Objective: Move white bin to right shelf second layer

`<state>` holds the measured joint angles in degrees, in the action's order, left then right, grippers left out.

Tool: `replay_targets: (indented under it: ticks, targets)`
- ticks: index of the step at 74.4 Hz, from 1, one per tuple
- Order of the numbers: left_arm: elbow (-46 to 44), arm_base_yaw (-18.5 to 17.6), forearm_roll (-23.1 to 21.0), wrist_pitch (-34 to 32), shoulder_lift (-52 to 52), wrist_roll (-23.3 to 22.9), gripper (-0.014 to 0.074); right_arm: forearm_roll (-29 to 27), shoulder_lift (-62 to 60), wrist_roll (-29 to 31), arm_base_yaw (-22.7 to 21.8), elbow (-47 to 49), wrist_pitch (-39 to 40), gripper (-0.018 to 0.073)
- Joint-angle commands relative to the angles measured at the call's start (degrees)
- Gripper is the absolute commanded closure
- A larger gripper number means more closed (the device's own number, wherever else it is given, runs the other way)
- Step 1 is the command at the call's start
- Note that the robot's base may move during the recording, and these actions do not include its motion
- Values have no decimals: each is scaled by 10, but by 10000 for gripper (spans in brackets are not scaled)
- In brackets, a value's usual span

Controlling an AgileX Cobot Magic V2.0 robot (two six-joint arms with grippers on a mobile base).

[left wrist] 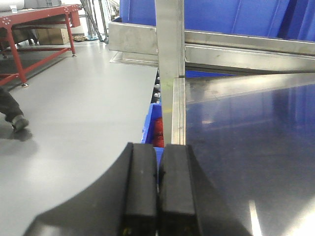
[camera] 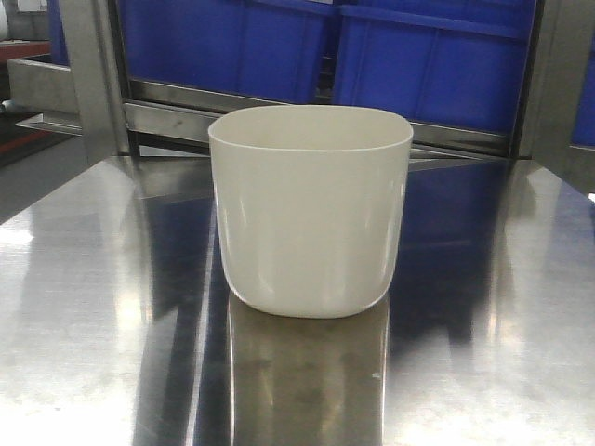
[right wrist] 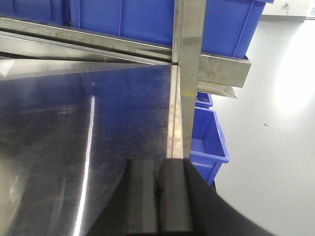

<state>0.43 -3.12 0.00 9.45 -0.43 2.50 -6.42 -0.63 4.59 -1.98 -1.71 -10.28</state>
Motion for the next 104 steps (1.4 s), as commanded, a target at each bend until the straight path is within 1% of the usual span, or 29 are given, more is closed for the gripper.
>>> replay_targets:
  ticks: [1,24,30,43,48,53,56,63,72,82,93,104]
  targets:
    - [21,-2,0,-50,-8,-3,512,3,-11,2,1,9,67,503]
    - [21,-2,0,-50,-8,-3,512,3,-11,2,1,9,185,503]
    - [21,-2,0,-50,-8,-3,512,3,1,2,1,18,198,503]
    - [21,-2,0,-50,-8,-3,512,3,87,2,16,90,187,503]
    - [21,-2,0,-50,-8,-3,512,3,134,2,29,133,189,503]
    - [21,-2,0,-50,-8,-3,512,3,197,2,42,195,184,503]
    - [21,-2,0,-50,-8,-3,512,3,226,2,50,231,170,503]
    - [21,-2,0,-50,-8,-3,512,3,308,2,68,318,103,503]
    - [21,-2,0,-50,-8,-3,512,2,426,2,105,452,-21,503]
    - [21,-2,0,-50,-8,-3,512,-10,537,2,152,583,-128,503]
    - [21,-2,0,-50,-8,-3,512,-12,641,2,187,683,-189,503]
    - [21,-2,0,-50,-8,-3,512,-13,716,2,215,731,-218,503]
